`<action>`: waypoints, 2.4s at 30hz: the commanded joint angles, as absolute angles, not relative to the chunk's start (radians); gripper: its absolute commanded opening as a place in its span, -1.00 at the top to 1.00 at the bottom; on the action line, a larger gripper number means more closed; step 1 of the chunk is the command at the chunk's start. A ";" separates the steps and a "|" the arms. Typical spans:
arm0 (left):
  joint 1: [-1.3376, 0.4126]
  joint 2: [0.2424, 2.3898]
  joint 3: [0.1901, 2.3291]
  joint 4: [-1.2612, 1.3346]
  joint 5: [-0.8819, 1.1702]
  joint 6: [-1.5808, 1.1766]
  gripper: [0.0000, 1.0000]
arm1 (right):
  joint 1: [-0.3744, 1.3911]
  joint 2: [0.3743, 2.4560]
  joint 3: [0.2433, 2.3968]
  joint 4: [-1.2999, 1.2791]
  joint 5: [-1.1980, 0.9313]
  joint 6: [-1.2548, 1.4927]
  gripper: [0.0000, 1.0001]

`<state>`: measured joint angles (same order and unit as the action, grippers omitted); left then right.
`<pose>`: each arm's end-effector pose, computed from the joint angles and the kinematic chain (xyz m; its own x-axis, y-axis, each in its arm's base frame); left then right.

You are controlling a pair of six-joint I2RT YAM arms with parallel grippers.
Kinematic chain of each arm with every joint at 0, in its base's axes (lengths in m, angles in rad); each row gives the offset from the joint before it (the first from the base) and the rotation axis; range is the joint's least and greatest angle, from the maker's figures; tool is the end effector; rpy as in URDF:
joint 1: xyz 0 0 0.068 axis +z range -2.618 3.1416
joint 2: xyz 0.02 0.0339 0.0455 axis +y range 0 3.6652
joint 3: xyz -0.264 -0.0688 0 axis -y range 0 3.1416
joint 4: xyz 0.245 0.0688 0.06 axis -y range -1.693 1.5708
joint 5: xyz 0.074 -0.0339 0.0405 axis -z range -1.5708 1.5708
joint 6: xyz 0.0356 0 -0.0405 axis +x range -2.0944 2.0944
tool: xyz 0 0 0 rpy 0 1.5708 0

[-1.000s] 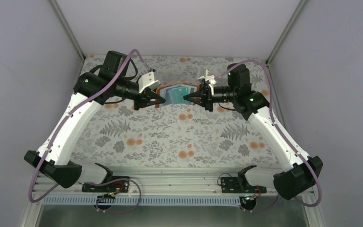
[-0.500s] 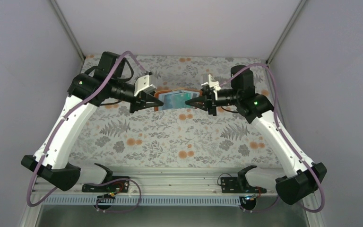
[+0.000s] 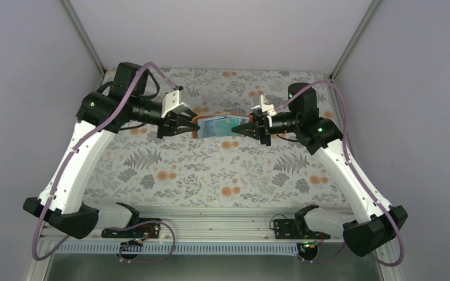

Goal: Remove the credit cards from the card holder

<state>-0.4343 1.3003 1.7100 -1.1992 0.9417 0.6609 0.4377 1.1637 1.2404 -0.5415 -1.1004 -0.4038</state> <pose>0.1849 -0.1175 0.4531 -0.0394 0.4164 -0.9083 0.9986 0.0489 -0.0209 0.2001 0.1287 0.3941 -0.0143 -0.2033 -0.9790 -0.9998 -0.0077 0.0162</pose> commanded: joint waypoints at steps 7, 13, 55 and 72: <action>-0.442 1.304 1.670 -1.073 0.845 0.535 0.23 | 0.432 1.159 1.262 -0.536 -1.129 -0.407 0.92; -0.448 1.308 1.657 -1.027 0.783 0.487 0.53 | 0.433 1.166 1.263 -0.537 -1.144 -0.406 0.92; -0.362 1.327 1.329 -0.837 0.644 0.220 0.95 | 0.420 1.370 1.098 -0.316 -0.563 0.043 -0.94; -0.296 1.524 1.047 -0.571 0.757 -0.088 0.95 | 0.629 1.338 0.966 -0.229 -0.446 0.326 -0.69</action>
<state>-0.2966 1.5124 1.0740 -0.6586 0.7349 0.0124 0.5556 1.3506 1.0004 -0.3000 -0.4053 0.2371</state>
